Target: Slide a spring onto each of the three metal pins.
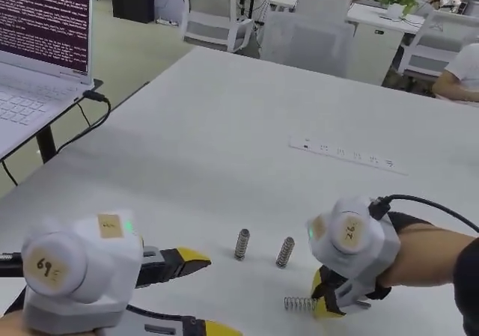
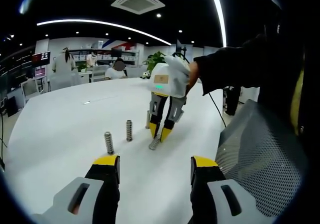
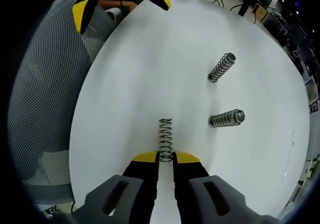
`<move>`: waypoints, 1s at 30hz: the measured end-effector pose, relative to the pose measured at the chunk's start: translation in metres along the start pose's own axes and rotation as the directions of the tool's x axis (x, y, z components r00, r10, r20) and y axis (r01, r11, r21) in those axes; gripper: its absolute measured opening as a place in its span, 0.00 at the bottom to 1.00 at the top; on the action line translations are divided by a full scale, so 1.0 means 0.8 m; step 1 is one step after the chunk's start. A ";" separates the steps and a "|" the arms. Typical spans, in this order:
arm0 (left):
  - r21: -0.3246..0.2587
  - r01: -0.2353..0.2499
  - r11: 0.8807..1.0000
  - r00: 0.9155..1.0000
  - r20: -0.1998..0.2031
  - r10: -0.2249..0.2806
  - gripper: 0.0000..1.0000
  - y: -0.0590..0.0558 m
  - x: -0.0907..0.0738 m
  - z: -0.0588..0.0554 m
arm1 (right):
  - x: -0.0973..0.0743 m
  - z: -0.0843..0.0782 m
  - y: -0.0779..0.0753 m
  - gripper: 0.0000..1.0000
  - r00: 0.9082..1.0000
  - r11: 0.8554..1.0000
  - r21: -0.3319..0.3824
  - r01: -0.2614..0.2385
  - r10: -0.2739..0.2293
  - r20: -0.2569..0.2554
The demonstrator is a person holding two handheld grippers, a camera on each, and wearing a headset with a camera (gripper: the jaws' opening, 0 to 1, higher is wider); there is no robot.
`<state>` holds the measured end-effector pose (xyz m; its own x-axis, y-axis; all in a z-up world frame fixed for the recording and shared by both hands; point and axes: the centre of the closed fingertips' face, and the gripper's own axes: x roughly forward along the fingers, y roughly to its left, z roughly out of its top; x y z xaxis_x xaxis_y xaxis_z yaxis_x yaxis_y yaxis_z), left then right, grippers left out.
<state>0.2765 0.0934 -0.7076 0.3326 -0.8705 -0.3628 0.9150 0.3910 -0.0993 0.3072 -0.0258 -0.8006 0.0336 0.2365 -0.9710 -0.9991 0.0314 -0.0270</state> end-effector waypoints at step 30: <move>0.097 0.105 0.990 0.994 0.019 -0.108 0.34 -0.028 0.011 0.025 | -0.089 0.107 0.049 0.08 0.973 1.000 -0.019 0.004 0.001 0.230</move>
<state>0.2635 0.0712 -0.6903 0.2364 -0.9132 -0.3319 0.9628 0.2663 -0.0469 0.2681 0.0419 -0.7123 0.0374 0.4533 -0.8906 -0.9993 0.0140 -0.0349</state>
